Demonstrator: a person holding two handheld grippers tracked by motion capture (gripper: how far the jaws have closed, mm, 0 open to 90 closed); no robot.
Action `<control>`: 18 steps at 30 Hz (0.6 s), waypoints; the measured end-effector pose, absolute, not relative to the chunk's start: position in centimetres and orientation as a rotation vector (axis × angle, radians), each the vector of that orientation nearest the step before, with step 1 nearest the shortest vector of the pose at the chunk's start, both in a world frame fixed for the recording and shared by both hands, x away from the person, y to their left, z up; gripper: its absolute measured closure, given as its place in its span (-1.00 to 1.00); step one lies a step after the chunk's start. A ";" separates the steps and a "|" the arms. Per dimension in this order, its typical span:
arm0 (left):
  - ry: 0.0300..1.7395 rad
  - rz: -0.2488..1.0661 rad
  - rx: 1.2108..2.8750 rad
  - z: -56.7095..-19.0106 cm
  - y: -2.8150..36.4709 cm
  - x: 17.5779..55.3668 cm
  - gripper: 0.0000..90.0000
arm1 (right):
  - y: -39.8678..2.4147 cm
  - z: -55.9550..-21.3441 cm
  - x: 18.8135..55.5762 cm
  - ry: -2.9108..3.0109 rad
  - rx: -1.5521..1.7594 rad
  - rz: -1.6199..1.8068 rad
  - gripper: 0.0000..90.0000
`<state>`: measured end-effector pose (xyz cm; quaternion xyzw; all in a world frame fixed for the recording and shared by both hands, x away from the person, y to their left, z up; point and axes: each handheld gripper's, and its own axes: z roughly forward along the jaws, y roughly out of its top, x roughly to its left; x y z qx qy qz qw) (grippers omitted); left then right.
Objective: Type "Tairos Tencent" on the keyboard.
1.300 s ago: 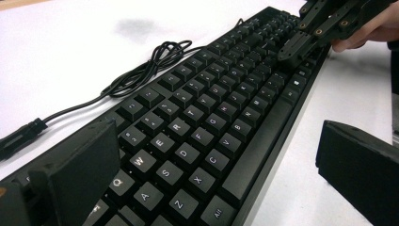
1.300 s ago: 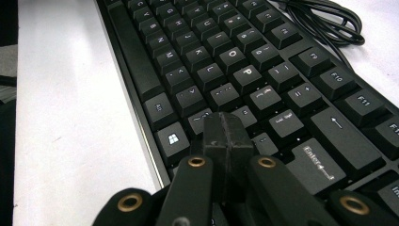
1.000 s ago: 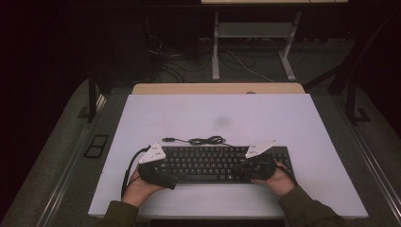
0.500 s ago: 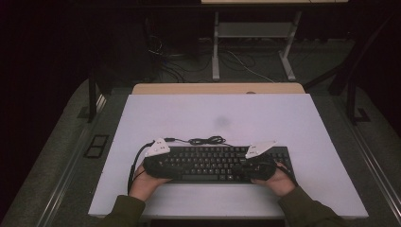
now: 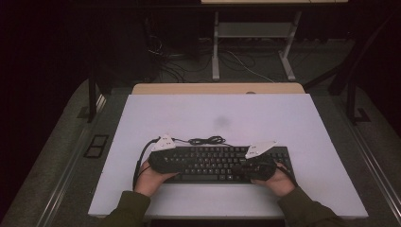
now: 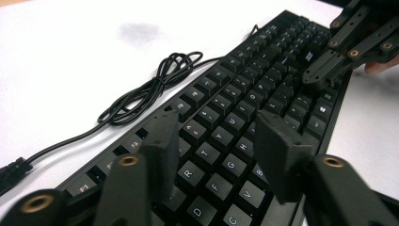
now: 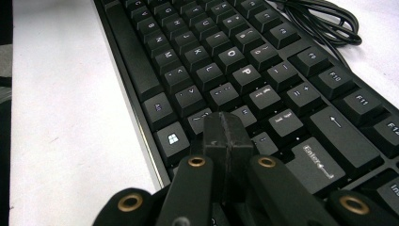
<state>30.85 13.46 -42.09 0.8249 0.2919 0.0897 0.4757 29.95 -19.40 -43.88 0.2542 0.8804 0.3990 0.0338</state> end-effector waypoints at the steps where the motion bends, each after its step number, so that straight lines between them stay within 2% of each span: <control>1: 0.714 0.222 2.022 -42.1 13.4 30.9 0.18 | -19.4 -43.9 29.9 2.707 0.782 1.227 0.99; 9: 0.721 0.208 2.048 -42.1 12.7 31.4 0.47 | -19.4 -43.9 29.9 2.708 0.784 1.225 0.99; 18: 0.742 0.184 2.080 -42.2 11.7 32.2 0.93 | -19.4 -43.9 29.9 2.706 0.783 1.225 0.99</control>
